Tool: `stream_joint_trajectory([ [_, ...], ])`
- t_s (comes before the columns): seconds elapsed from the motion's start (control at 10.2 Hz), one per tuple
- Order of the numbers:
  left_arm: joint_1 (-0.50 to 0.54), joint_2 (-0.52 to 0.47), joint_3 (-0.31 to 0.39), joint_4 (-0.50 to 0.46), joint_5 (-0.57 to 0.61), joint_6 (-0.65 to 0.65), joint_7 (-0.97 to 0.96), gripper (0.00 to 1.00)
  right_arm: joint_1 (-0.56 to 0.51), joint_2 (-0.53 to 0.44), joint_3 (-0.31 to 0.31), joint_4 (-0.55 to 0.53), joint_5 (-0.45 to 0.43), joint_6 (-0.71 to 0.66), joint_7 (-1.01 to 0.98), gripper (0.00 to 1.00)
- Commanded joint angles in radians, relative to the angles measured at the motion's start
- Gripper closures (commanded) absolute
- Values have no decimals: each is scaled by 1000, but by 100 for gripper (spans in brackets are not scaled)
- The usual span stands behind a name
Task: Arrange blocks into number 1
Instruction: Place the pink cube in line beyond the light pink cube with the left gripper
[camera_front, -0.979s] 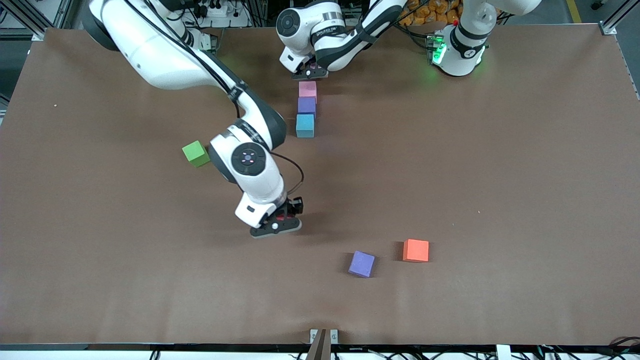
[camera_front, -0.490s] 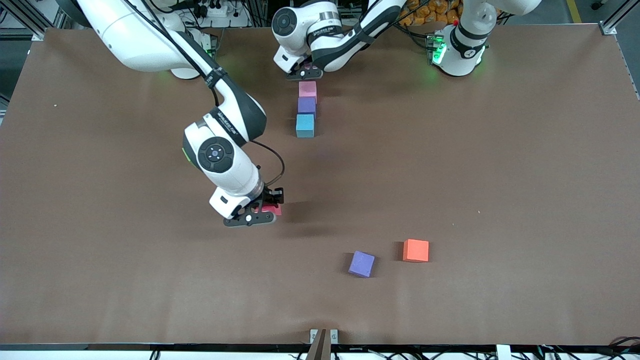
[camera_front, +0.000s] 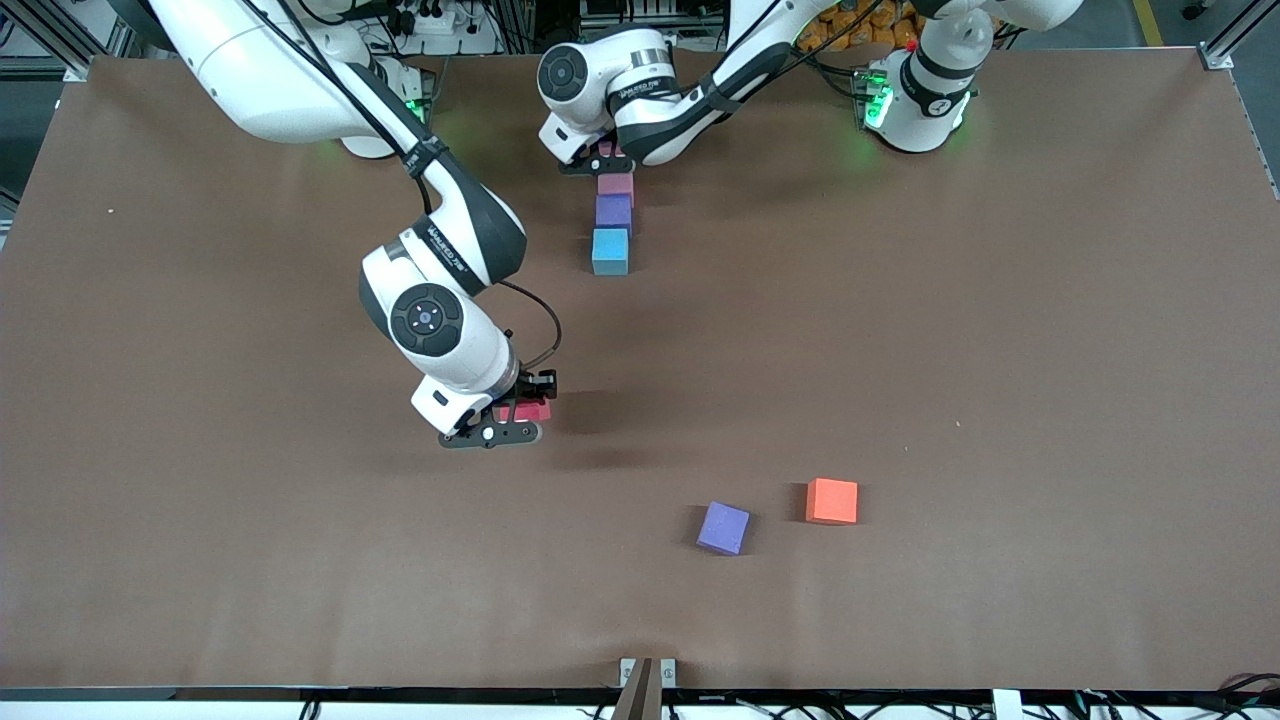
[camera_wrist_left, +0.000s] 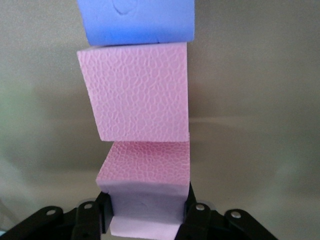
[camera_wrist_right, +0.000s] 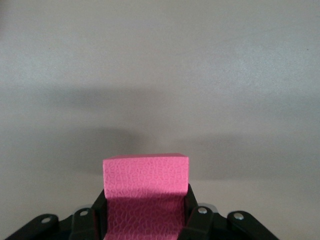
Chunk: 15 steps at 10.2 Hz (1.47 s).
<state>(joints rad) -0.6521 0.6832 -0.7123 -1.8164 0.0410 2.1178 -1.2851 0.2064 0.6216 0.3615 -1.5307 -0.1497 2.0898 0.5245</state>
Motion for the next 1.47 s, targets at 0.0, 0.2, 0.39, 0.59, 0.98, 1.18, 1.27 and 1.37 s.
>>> stream_joint_trajectory([
  [0.0,-6,6,23,19,7,-9,26,100,-13,-28,5,-32,27,-2,2,100],
  [0.2,-6,7,27,19,7,-9,29,100,-13,-28,5,-32,27,-2,2,100],
  [0.39,-8,10,28,22,8,-9,30,100,-13,-26,5,-32,27,-2,2,100],
  [0.59,-8,18,30,22,10,-9,30,100,-12,-25,5,-32,27,-2,8,100],
  [0.98,-18,41,51,46,40,-7,27,0,-5,-19,7,-32,28,-2,14,100],
  [1.18,-23,39,57,49,40,-7,24,0,-7,-19,7,-32,32,-4,14,100],
  [1.27,-23,33,57,49,42,-9,18,0,-5,-19,7,-32,32,-4,12,100],
  [1.37,-23,23,57,51,42,-16,13,0,-5,-19,7,-32,32,-4,14,100],
])
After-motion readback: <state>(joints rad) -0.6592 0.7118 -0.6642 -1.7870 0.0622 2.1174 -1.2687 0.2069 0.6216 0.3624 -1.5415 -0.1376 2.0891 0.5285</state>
